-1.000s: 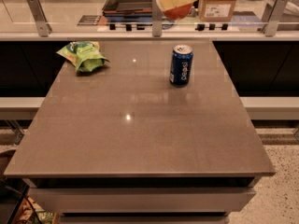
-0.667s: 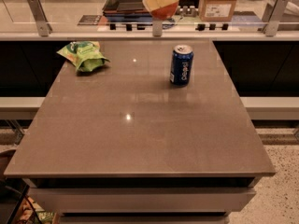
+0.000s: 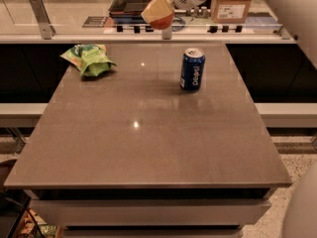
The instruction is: Move apple near green rice chip bag
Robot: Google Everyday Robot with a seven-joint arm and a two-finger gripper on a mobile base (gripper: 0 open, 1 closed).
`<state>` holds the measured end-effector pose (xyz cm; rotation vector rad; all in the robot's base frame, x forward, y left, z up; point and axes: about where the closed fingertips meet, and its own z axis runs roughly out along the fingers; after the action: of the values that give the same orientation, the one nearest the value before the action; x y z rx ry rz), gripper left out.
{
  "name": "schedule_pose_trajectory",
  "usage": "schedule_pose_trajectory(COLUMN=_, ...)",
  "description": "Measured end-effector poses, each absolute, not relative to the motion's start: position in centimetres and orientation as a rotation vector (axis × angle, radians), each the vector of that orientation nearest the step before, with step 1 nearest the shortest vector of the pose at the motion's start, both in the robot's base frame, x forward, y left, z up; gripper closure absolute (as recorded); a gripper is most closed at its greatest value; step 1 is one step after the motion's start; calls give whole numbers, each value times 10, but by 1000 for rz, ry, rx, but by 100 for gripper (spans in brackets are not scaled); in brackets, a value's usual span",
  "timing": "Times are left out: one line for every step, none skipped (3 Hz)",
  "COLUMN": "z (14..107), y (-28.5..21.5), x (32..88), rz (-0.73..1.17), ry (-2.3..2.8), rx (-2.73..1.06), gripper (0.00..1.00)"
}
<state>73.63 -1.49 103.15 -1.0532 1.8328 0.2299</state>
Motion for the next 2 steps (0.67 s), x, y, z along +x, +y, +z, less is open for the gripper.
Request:
schedule_pose_trajectory(z=998, y=-8, x=770, rz=272, ry=1815, rx=-1039, gripper=100)
schedule_pose_trajectory(z=968, y=9, x=793, rz=348, ry=1803, rx=-1046, gripper=100)
